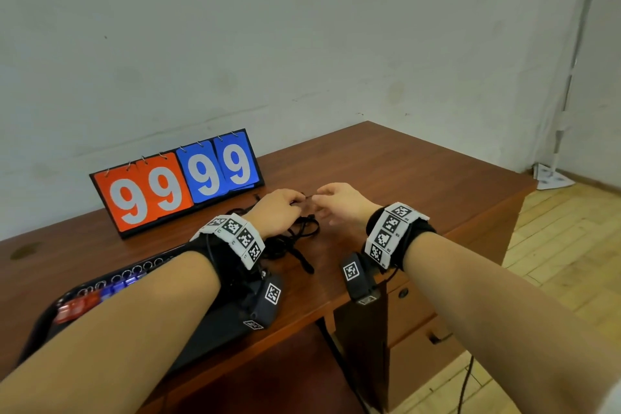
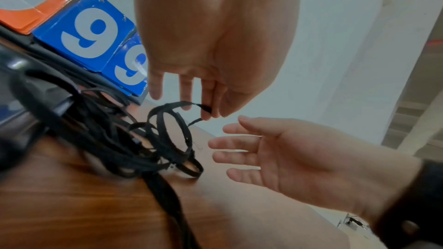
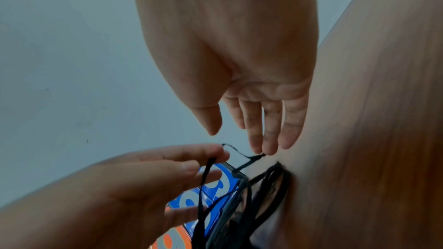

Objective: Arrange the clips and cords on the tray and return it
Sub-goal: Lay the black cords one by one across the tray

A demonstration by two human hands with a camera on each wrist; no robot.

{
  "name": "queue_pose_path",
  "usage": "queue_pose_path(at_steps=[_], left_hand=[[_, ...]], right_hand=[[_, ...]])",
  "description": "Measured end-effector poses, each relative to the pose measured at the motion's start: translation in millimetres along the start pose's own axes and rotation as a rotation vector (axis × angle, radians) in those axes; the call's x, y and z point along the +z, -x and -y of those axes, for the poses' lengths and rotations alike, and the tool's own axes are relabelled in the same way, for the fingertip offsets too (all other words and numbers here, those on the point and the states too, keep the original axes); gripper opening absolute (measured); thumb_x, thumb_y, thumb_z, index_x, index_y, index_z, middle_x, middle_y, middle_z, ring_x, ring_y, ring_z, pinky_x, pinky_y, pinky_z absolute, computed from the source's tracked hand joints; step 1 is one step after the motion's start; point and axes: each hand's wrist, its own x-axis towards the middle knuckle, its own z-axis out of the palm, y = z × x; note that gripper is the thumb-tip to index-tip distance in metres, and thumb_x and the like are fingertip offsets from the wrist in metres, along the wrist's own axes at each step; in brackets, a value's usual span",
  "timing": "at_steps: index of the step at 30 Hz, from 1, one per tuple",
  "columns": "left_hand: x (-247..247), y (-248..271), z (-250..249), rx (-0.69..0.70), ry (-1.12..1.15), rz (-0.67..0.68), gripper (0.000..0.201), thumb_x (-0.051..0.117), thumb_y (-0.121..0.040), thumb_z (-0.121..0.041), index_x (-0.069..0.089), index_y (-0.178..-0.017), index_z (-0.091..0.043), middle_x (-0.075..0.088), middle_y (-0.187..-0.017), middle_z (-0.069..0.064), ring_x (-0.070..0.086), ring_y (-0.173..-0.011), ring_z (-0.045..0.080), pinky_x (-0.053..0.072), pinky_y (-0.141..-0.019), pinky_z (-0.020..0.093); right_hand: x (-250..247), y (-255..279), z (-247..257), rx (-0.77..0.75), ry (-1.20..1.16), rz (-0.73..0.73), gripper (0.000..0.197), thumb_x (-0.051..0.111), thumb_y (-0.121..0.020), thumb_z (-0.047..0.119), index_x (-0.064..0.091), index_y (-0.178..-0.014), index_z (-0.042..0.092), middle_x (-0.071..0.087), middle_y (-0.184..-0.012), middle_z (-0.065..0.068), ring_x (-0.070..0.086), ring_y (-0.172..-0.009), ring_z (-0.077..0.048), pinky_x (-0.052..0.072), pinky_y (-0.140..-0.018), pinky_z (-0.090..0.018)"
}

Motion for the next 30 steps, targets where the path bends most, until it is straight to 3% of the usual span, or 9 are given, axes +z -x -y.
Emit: queue_pose_path(at_steps=[2,7,10,13,18,20,23,27,30], left_hand=[[-4.1,5.8,-7.0,0.05,0.003,0.025,0.044,0.049,-0.097,-0.014,0.053,-0.141,-0.017,0.052,-0.145,0.0,0.052,-0.128,0.017,0.04,-0.106,0.031],[-7.3,15.8,-15.7,0.116,0.051,0.069,0.043,0.049,-0.1,-0.017,0.051,-0.142,-0.021,0.049,-0.148,-0.003,0.048,-0.132,0.014,0.037,-0.109,0.029],[-7.8,21.6,-18.3,0.131,0.117,0.094,0.04,0.051,-0.099,-0.016,0.056,-0.139,-0.023,0.056,-0.141,-0.004,0.054,-0.126,0.013,0.042,-0.108,0.033],[-7.7,29.5,-17.9,0.116,0.175,0.136,0.037,0.051,-0.099,-0.014,0.061,-0.132,-0.027,0.059,-0.136,-0.008,0.062,-0.114,0.015,0.047,-0.103,0.037],[-10.2,40.5,-14.3,0.1,0.151,0.193,0.037,0.053,-0.09,-0.01,0.069,-0.107,-0.039,0.068,-0.122,0.005,0.064,-0.112,0.031,0.049,-0.101,0.045],[-11.9,43.5,-12.5,0.122,0.121,0.227,0.038,0.054,-0.085,-0.004,0.074,-0.102,-0.032,0.065,-0.125,-0.003,0.061,-0.114,0.019,0.048,-0.102,0.035],[-16.5,46.2,-10.2,0.1,0.137,0.154,0.032,0.055,-0.086,-0.001,0.073,-0.095,-0.026,0.066,-0.113,-0.009,0.061,-0.108,0.009,0.045,-0.09,0.018],[-20.1,44.8,-3.9,-0.029,0.351,-0.112,0.017,0.06,-0.093,-0.021,0.067,-0.109,-0.023,0.066,-0.108,-0.006,0.063,-0.101,0.009,0.052,-0.086,0.027],[-24.3,50.8,-5.5,-0.146,0.622,-0.106,0.023,0.06,-0.096,-0.033,0.066,-0.111,-0.017,0.07,-0.102,-0.001,0.068,-0.092,0.013,0.056,-0.081,0.033]], right_hand=[[2.1,-1.7,-1.5,0.044,-0.11,-0.029,0.044,0.05,-0.1,0.035,0.051,-0.134,0.007,0.066,-0.105,-0.009,0.064,-0.092,-0.02,0.051,-0.078,-0.033],[3.7,-1.1,-4.0,0.241,-0.506,-0.004,0.061,0.041,-0.101,0.048,0.031,-0.148,0.012,0.061,-0.119,-0.024,0.062,-0.111,-0.035,0.05,-0.096,-0.044],[3.6,-0.8,-5.1,0.246,-0.686,-0.003,0.05,0.044,-0.1,0.045,0.039,-0.138,0.014,0.066,-0.11,-0.021,0.066,-0.101,-0.034,0.053,-0.093,-0.045],[2.7,-0.3,-3.1,0.199,-0.787,-0.034,0.039,0.048,-0.102,0.034,0.051,-0.125,0.002,0.068,-0.109,-0.015,0.066,-0.093,-0.027,0.053,-0.087,-0.041],[3.2,6.4,6.2,0.06,-0.693,-0.093,0.017,0.047,-0.102,0.017,0.058,-0.104,0.005,0.07,-0.092,-0.012,0.067,-0.08,-0.024,0.055,-0.071,-0.035],[5.2,7.8,7.0,0.007,-0.61,-0.119,0.017,0.049,-0.101,0.014,0.062,-0.1,0.003,0.066,-0.081,-0.01,0.066,-0.077,-0.024,0.056,-0.069,-0.034],[7.4,12.3,7.4,-0.087,-0.442,-0.121,0.021,0.05,-0.1,0.01,0.064,-0.112,0.001,0.064,-0.074,-0.008,0.065,-0.077,-0.024,0.057,-0.077,-0.035],[10.1,25.4,16.7,-0.241,-0.161,-0.059,0.021,0.05,-0.098,0.009,0.069,-0.107,0.009,0.065,-0.074,-0.008,0.065,-0.076,-0.019,0.054,-0.082,-0.031],[13.8,36.2,25.4,-0.303,-0.049,-0.017,0.021,0.051,-0.097,0.005,0.07,-0.105,0.006,0.064,-0.072,-0.008,0.062,-0.067,-0.013,0.054,-0.07,-0.019]])
